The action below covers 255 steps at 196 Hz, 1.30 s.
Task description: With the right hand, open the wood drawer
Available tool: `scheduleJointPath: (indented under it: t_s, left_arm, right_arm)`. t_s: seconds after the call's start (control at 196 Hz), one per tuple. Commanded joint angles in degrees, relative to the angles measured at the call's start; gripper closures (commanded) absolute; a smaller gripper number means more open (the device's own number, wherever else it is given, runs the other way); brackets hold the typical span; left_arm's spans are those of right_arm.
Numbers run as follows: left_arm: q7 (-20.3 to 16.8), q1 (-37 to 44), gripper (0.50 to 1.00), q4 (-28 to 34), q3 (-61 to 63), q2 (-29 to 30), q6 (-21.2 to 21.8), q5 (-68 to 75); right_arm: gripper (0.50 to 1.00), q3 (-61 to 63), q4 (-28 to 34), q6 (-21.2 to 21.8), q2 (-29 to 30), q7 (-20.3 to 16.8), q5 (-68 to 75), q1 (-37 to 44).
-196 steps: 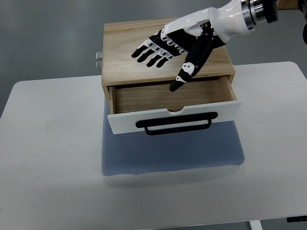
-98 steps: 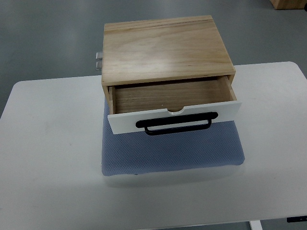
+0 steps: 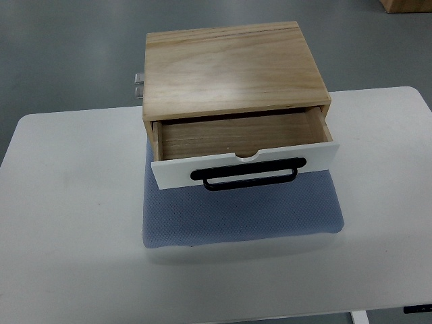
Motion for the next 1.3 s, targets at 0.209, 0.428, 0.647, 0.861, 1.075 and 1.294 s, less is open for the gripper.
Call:
scheduleJointPath:
  t_s: [0.209, 0.428, 0.647, 0.861, 1.075, 1.294]
  left_arm:
    - [0.0, 0.0, 0.500, 0.0, 0.0, 0.0, 0.0, 0.0]
    - [0.0, 0.0, 0.500, 0.0, 0.0, 0.0, 0.0, 0.0]
    - [0.0, 0.0, 0.500, 0.0, 0.1, 0.0, 0.0, 0.0]
    - [0.0, 0.0, 0.500, 0.0, 0.0, 0.0, 0.0, 0.0]
    - [0.0, 0.0, 0.500, 0.0, 0.0, 0.0, 0.0, 0.0]
    - [0.0, 0.0, 0.500, 0.0, 0.0, 0.0, 0.0, 0.0]
  right_arm:
    - [0.562, 10.0, -10.5, -0.4, 9.1, 2.5, -4.3, -11.2]
    - [0.562, 14.8, -17.1, -0.3, 15.0, 2.7, -9.4, -16.2]
    - [0.560, 16.2, -19.1, 1.3, 17.3, 2.7, -10.3, -19.9]
    - [0.560, 16.3, -21.3, 1.5, 18.9, 4.2, -10.3, -22.5]
    - [0.558, 16.2, -21.9, 2.2, 20.1, 4.3, -10.3, -25.5]
    - [0.558, 16.2, -21.9, 3.8, 21.3, 4.3, -10.1, -27.9]
